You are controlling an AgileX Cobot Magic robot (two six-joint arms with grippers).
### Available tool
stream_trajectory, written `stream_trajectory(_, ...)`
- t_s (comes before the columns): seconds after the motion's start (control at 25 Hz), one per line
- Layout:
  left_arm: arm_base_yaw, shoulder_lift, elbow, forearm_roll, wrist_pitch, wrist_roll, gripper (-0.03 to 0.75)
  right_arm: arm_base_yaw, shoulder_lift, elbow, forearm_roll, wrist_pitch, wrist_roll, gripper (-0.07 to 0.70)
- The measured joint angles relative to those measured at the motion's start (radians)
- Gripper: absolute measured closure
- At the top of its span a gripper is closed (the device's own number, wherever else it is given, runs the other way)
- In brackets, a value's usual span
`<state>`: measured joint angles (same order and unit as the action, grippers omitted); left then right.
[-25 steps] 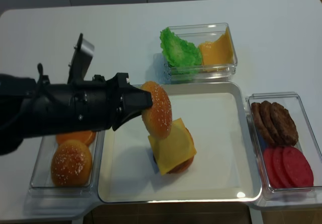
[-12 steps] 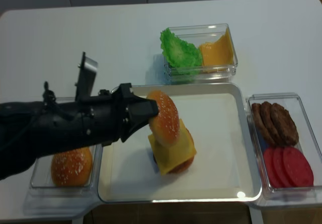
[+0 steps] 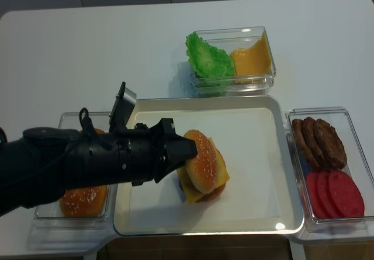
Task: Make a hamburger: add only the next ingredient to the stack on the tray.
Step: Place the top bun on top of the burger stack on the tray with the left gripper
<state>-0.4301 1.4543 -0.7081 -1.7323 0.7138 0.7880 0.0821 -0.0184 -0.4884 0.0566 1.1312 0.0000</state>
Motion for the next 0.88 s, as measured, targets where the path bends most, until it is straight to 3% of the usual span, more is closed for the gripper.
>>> stream_trajectory(0.2,0.000,0.002,0.000,-0.001,0.006,0.000,0.606,0.000,0.000,0.000,0.000,0.000,0.000,0.162)
stream_trajectory(0.44,0.000,0.002,-0.040,0.000,0.057,0.019,0.614,0.000,0.000,0.000,0.000,0.000,0.000,0.162)
stream_trajectory(0.88,0.000,0.053,-0.049,0.000,0.053,0.019,0.615,0.000,0.000,0.000,0.000,0.000,0.000,0.162)
